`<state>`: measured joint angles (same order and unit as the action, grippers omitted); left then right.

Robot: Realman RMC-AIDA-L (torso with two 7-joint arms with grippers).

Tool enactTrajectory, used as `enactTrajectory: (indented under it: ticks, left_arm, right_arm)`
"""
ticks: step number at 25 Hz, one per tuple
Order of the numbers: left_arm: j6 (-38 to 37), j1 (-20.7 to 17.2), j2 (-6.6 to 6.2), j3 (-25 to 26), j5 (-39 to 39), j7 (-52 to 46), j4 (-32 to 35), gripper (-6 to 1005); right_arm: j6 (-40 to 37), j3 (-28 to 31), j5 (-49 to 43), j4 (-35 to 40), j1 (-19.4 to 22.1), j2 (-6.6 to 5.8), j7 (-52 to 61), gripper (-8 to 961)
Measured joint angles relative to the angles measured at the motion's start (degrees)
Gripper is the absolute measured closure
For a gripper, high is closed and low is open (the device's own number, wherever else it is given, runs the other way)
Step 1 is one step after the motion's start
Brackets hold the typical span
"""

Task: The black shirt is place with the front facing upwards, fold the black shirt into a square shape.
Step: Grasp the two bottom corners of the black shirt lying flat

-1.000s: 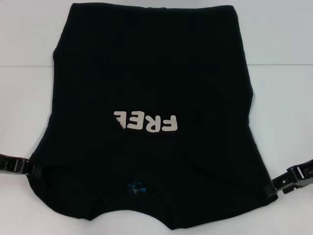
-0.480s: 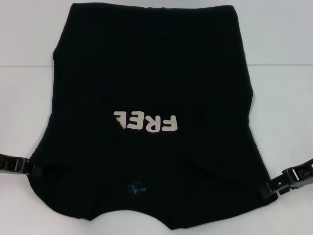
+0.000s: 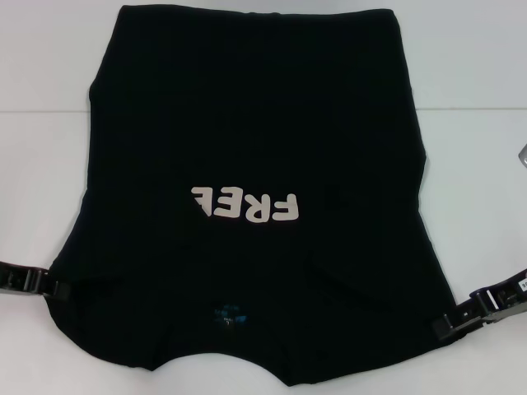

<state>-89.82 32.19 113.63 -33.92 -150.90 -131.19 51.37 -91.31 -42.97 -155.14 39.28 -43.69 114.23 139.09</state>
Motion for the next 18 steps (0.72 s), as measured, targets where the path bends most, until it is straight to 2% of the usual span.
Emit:
enactTrajectory:
  ticks: [18]
  left_arm:
    - [-0.1,-0.2,0.0,0.0,-0.01,0.22,-0.05,965]
  right_arm:
    - [0.03,-0.06,0.46,-1.51,-2.06,1.34,-1.03,270]
